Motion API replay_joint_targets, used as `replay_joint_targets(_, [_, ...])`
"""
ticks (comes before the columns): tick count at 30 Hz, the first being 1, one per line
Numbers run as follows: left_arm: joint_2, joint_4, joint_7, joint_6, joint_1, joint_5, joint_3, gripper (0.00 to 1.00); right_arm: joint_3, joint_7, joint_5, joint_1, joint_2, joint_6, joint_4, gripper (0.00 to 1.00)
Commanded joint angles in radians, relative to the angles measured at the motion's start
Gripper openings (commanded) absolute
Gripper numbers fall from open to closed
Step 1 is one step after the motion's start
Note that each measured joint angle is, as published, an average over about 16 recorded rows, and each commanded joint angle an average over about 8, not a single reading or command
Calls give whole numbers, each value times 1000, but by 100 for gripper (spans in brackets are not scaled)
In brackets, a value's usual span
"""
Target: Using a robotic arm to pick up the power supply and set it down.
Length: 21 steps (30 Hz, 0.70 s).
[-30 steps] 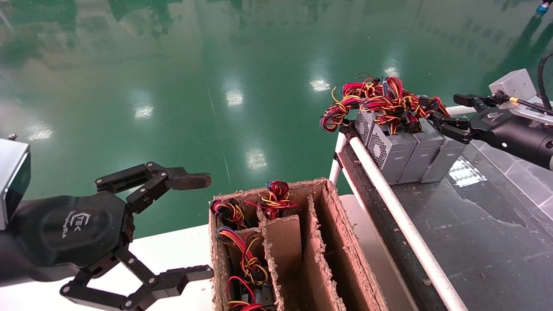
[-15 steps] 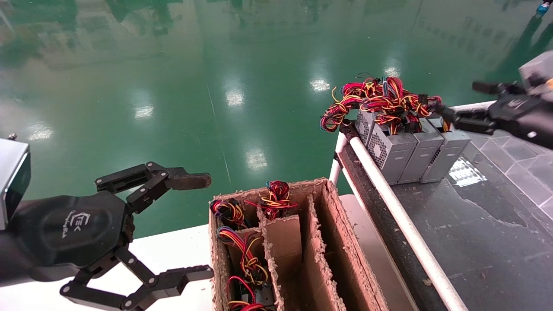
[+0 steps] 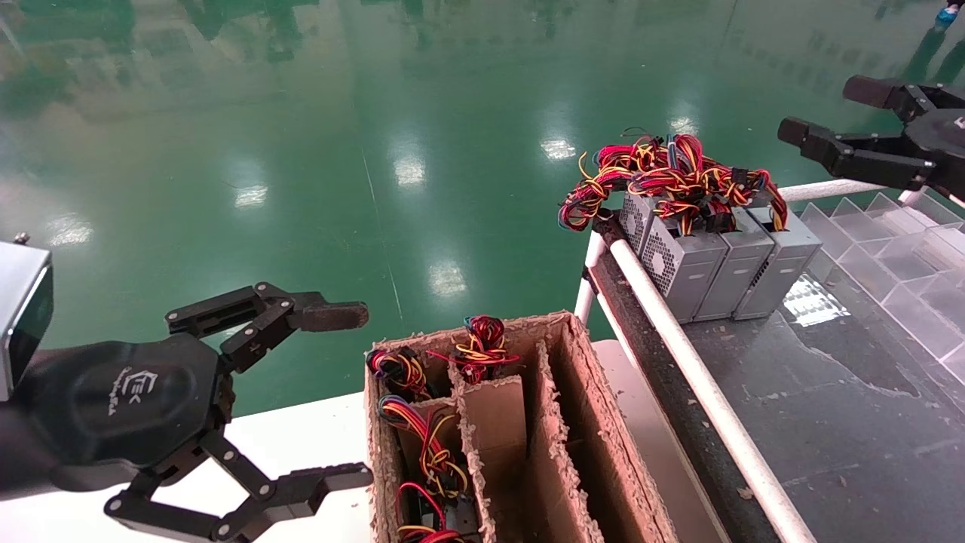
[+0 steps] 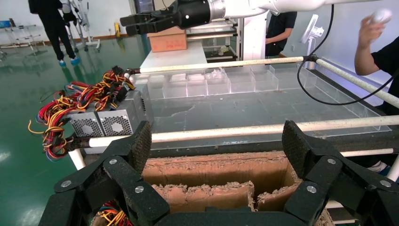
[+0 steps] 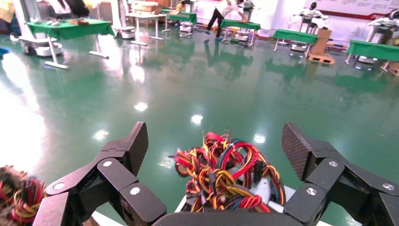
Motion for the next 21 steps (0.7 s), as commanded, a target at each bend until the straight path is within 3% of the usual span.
replay_joint_targets(1, [0,0,0,0,0,0,0,100,0,15,14,-18,5,-8,34,100])
replay_joint_targets(21, [0,0,0,0,0,0,0,100,-9,171,178,-255,62,-42,466,100])
